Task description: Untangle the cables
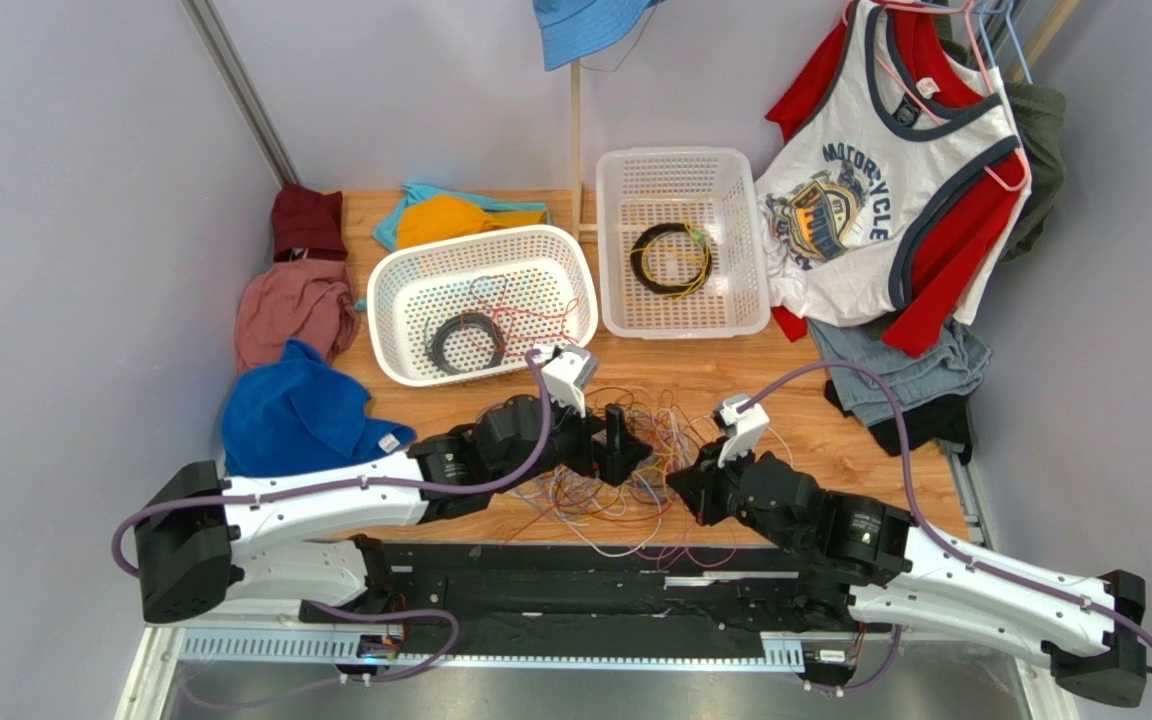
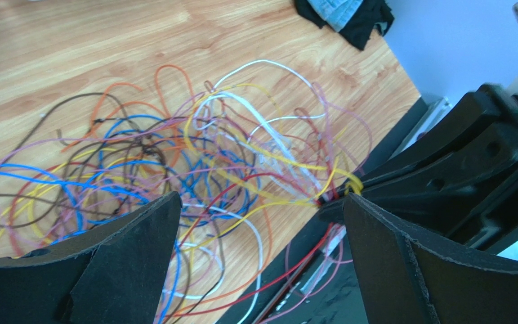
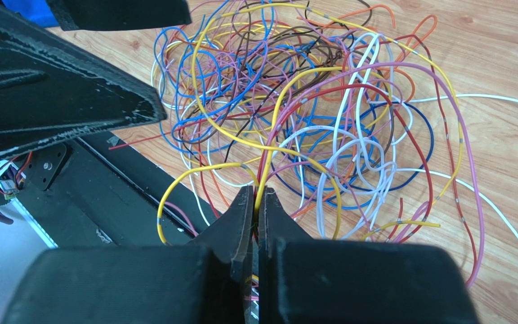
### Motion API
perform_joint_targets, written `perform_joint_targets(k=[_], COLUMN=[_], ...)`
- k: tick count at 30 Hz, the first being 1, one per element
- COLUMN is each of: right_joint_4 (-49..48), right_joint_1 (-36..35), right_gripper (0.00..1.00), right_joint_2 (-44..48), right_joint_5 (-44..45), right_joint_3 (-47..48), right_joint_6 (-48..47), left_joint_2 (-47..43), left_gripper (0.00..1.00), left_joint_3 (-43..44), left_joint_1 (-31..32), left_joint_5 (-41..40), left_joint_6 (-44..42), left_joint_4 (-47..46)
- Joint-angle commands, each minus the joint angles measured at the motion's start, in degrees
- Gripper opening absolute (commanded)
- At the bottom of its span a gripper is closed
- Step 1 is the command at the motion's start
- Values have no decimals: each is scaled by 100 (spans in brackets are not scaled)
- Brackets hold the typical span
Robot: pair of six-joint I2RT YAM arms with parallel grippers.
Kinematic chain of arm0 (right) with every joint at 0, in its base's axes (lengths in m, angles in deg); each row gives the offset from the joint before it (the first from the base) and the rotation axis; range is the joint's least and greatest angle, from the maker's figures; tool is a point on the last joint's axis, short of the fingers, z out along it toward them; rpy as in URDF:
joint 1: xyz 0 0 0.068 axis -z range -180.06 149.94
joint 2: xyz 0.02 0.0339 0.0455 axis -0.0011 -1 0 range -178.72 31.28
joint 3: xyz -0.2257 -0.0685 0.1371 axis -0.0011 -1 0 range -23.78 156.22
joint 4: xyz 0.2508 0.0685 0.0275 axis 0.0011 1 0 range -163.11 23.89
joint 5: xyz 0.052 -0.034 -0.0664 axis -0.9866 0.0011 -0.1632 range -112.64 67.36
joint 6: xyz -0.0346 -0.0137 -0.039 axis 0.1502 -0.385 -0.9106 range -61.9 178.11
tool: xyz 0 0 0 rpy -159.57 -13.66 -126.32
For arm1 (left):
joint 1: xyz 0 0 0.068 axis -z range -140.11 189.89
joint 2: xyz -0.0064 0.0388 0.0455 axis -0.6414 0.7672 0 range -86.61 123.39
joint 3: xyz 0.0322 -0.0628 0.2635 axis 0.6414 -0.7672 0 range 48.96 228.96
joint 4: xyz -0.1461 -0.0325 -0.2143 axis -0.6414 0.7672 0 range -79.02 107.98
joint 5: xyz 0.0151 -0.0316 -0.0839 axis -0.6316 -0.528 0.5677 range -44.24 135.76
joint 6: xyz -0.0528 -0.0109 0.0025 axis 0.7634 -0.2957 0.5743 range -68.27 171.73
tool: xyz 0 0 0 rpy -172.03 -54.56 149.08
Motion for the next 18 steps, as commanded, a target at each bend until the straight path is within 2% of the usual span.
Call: perform_joint_targets(k=[1, 4, 5, 8, 10, 13, 14, 16, 17, 18], right_joint_4=[-332, -376, -376, -358, -350, -350, -332, -323, -288, -279], right_joint_1=[-26, -35, -44, -35, -35, -35, -26, -35, -35, -35], right_gripper=[0, 0, 0, 0, 0, 0, 0, 0, 0, 0], right_joint_2=[-73, -152, -161, -135, -109, -82, -65, -38, -21, 32], right_joint_5=[-81, -125, -117, -108, -99, -117, -117, -125, -134, -152], right_joint_3=[243, 269, 269, 296, 322, 322, 322, 322, 331, 322], right_joint_6=[27, 36, 36, 36, 27, 18, 27, 27, 27, 27], left_joint_2=[348, 567, 690, 866, 919, 946, 894, 797, 640, 543], left_gripper=[98, 94, 89, 82, 81, 65, 49, 32, 15, 5], left_joint_3=[384, 393, 419, 455, 402, 305, 227, 165, 173, 208], left_joint_1=[-21, -65, -74, -127, -153, -188, -206, -232, -250, -285], left_joint_5=[259, 373, 460, 619, 646, 646, 628, 576, 497, 444], left_joint_6=[323, 446, 499, 613, 683, 789, 815, 798, 737, 676], left_joint_4=[-318, -555, -616, -617, -634, -713, -774, -784, -662, -548])
